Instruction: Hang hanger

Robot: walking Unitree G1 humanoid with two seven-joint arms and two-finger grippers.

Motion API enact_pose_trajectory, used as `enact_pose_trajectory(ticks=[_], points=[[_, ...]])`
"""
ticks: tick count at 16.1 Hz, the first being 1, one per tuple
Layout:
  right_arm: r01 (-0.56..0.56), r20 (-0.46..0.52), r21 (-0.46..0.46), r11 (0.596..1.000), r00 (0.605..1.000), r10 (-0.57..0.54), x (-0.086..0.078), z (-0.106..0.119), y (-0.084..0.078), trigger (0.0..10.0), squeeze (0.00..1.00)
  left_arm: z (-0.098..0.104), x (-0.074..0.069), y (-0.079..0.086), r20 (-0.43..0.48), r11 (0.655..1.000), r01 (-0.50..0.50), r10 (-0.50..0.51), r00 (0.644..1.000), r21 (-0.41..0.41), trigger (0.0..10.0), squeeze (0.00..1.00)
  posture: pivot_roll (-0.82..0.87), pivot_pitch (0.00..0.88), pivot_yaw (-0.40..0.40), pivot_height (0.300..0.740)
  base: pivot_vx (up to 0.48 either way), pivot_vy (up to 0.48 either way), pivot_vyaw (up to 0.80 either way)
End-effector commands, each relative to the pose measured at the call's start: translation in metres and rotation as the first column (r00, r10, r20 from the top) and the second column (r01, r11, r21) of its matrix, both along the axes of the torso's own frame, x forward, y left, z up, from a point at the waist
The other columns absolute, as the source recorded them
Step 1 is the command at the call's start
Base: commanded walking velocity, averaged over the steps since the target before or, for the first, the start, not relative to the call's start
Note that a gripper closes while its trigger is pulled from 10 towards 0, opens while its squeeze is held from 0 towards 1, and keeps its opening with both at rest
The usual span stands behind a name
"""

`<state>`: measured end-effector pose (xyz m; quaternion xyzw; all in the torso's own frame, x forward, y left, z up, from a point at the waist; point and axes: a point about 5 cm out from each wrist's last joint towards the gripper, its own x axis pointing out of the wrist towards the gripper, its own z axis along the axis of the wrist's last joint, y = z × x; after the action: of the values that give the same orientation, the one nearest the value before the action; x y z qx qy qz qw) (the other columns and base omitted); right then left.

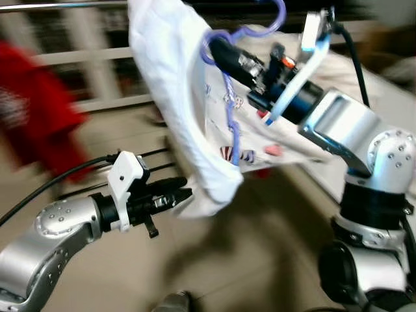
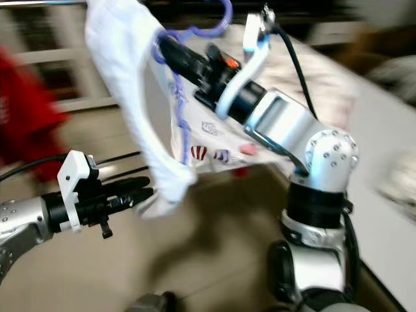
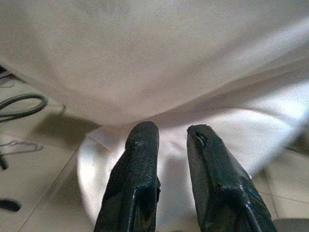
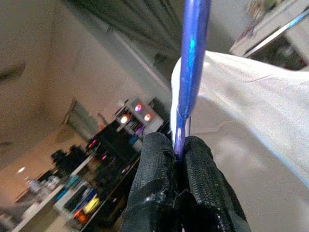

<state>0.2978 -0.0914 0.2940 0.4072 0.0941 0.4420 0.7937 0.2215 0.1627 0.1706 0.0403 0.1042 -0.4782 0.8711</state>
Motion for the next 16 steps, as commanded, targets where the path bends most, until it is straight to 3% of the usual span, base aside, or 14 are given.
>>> enact_pose_trajectory(ticks=[1, 7, 16], points=[[0.011, 0.010, -0.018, 1.000, 1.000, -0.010, 0.000, -0.005, -0.003, 10.0, 0.00, 0.005, 0.000, -0.002, 0.008, 1.000, 0.008, -0.008, 1.000, -0.003, 10.0, 0.00, 0.14, 0.000, -0.058, 0.740, 0.000, 0.000, 0.79], [0.062, -0.072, -0.104, 0.993, 0.995, -0.070, 0.000, -0.044, -0.007, 10.0, 0.00, 0.007, -0.002, -0.008, 0.005, 1.000, 0.024, -0.024, 1.000, -0.004, 10.0, 0.00, 0.13, 0.000, -0.052, 0.740, 0.000, 0.000, 0.79], [0.105, -0.066, -0.170, 0.980, 0.991, -0.117, -0.001, -0.060, -0.010, 10.0, 0.00, 0.007, 0.002, -0.013, 0.005, 0.999, 0.032, -0.032, 0.999, -0.005, 10.0, 0.00, 0.12, 0.000, -0.044, 0.740, 0.000, 0.000, 0.79]])
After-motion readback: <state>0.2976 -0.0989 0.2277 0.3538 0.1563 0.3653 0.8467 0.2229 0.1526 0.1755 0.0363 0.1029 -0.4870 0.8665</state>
